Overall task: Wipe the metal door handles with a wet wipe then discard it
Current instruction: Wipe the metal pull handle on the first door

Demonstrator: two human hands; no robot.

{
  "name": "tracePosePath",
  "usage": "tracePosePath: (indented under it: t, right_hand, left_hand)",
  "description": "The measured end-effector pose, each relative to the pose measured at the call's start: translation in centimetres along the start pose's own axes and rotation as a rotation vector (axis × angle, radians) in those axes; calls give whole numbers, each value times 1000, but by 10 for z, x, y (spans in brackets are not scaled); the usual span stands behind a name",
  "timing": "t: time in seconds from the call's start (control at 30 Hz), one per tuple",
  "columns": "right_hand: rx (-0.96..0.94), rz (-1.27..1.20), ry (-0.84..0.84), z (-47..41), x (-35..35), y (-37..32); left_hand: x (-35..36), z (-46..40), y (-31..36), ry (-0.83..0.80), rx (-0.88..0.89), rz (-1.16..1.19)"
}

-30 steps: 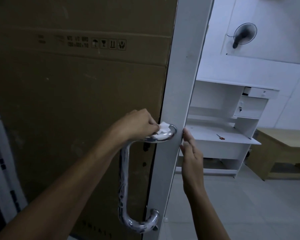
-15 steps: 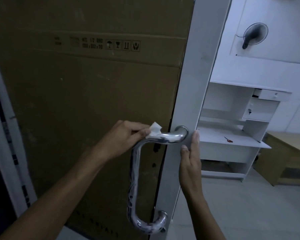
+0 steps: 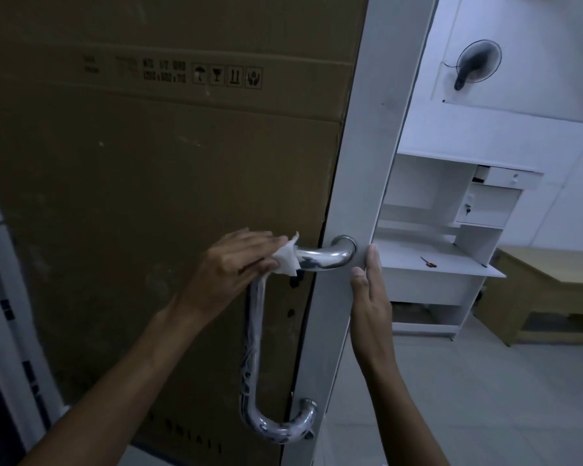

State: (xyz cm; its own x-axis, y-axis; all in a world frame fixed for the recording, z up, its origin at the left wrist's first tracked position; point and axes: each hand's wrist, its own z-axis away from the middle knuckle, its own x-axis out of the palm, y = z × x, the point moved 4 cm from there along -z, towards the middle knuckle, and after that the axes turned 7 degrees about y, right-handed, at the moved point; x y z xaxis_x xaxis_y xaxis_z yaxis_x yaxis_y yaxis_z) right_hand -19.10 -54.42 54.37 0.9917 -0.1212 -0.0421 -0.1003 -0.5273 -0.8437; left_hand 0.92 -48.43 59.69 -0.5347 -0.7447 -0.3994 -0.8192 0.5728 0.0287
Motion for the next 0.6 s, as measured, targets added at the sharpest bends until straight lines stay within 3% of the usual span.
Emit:
tracePosePath:
  t: [0.33, 0.47, 0.6]
  right_hand:
    - [-19, -1, -17, -1, -1, 2]
    - [10, -69, -6, -4, -4, 4]
    - [86, -204, -13, -9, -13, 3]
  left_hand:
    - [19, 6, 21, 147, 224, -202]
    - [39, -14, 48, 42, 320, -302]
    - [62, -34, 69, -58, 214, -495]
